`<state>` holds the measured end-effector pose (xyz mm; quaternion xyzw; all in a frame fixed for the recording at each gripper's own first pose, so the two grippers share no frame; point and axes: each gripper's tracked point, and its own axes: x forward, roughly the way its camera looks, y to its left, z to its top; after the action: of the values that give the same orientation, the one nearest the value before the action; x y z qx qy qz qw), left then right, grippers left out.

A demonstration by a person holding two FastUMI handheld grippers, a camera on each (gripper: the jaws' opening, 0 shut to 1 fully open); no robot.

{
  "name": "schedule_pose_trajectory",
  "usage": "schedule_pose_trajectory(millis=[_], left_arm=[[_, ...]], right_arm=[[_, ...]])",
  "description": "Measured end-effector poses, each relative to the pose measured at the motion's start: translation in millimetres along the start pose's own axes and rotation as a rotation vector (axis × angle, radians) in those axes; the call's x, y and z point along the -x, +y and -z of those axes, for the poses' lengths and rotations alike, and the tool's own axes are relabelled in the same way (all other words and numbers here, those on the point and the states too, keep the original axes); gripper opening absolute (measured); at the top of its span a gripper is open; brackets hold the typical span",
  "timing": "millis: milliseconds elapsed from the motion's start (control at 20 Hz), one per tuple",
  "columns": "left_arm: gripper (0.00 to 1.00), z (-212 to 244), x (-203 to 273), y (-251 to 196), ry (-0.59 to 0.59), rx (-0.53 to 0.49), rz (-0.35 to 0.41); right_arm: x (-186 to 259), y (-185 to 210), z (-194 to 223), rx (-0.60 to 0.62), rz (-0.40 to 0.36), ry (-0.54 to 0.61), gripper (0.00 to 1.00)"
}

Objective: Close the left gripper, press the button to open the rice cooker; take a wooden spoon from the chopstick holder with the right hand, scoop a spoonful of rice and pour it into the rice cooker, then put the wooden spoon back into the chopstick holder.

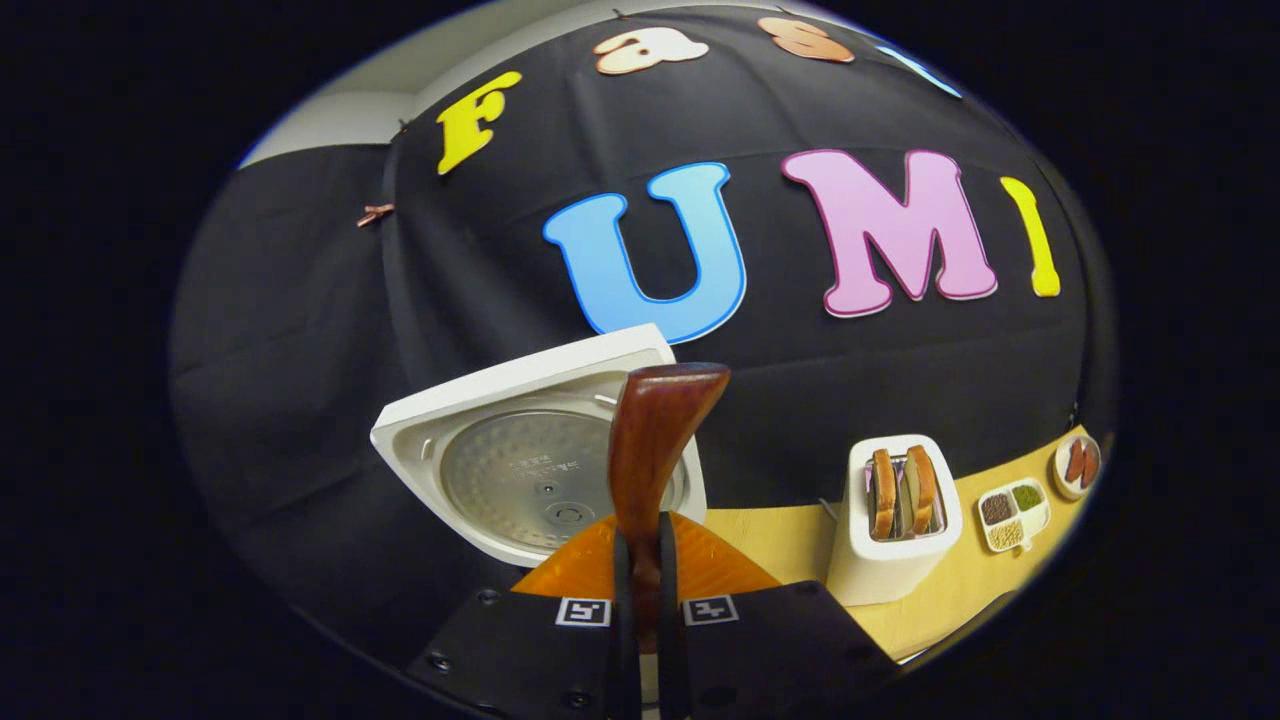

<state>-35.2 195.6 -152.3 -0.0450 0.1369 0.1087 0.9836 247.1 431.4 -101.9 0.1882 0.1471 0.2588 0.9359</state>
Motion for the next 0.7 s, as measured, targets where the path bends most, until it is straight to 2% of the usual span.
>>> schedule_pose_trajectory(millis=[300, 500, 700], left_arm=[[0.97, 5.5, -0.1, 0.2, 0.011, 0.012, -0.002], [0.97, 6.9, 2.7, -0.2, 0.009, 0.003, 0.0], [0.97, 8.8, 4.6, 3.0, 0.012, 0.009, -0.004]], right_arm=[[-0.9, 39.9, 2.7, 0.248, -0.107, -0.009, 0.11], [7.6, 67.4, 8.5, 0.457, -0.178, -0.023, 0.11], [18.1, 88.4, 17.5, 0.621, -0.225, -0.039, 0.11]])
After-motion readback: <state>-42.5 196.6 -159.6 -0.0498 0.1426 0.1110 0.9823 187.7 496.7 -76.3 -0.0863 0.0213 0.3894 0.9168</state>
